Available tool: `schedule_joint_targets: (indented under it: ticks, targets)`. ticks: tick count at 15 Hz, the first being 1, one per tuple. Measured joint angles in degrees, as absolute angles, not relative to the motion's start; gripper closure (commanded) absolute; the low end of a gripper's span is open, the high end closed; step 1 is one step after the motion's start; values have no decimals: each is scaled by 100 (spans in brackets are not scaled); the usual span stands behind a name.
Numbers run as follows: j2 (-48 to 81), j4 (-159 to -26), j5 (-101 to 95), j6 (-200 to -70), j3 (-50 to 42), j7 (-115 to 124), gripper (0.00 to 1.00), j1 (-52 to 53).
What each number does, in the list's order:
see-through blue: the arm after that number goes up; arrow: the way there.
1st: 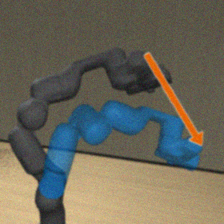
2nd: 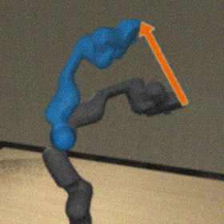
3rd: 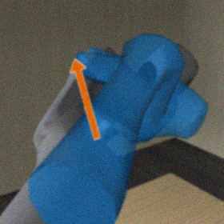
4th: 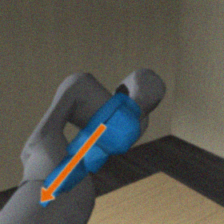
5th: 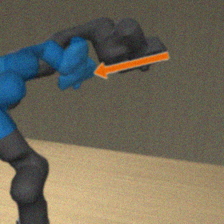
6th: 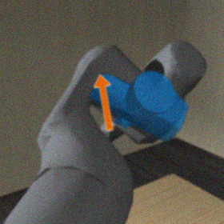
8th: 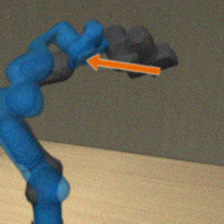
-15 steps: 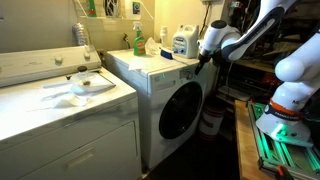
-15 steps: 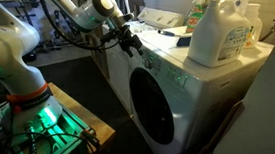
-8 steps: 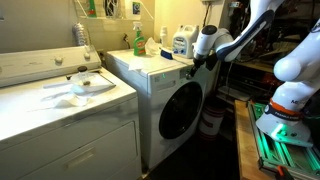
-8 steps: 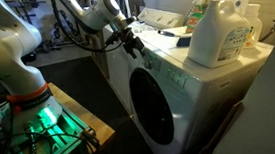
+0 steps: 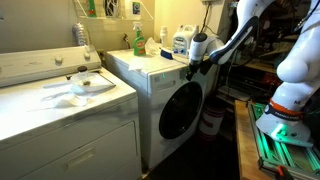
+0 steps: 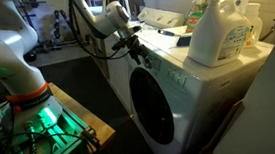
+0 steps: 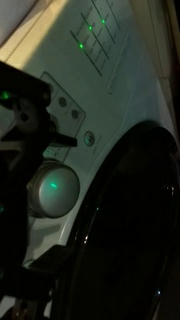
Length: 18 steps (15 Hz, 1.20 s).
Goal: Turn the knob of the washing machine on the right clockwise twice
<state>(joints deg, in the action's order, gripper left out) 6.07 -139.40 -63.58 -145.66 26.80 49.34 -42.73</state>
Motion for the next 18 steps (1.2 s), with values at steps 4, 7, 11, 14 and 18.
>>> schedule_joint_targets:
  ticks: [4,7,11,14,18]
  targets:
    - [954,-13612,-6357,-14581,1084,4934,26,-2716]
    - [1075,-13458,-6289,-14584,351,4934,36,-1969]
    - [1045,-13465,-5985,-14577,-140,4873,67,-1486]
    - [1020,-13483,-5562,-14663,-341,4582,69,-1345]
    - [929,-13631,-4383,-15283,-613,3623,69,-1371]
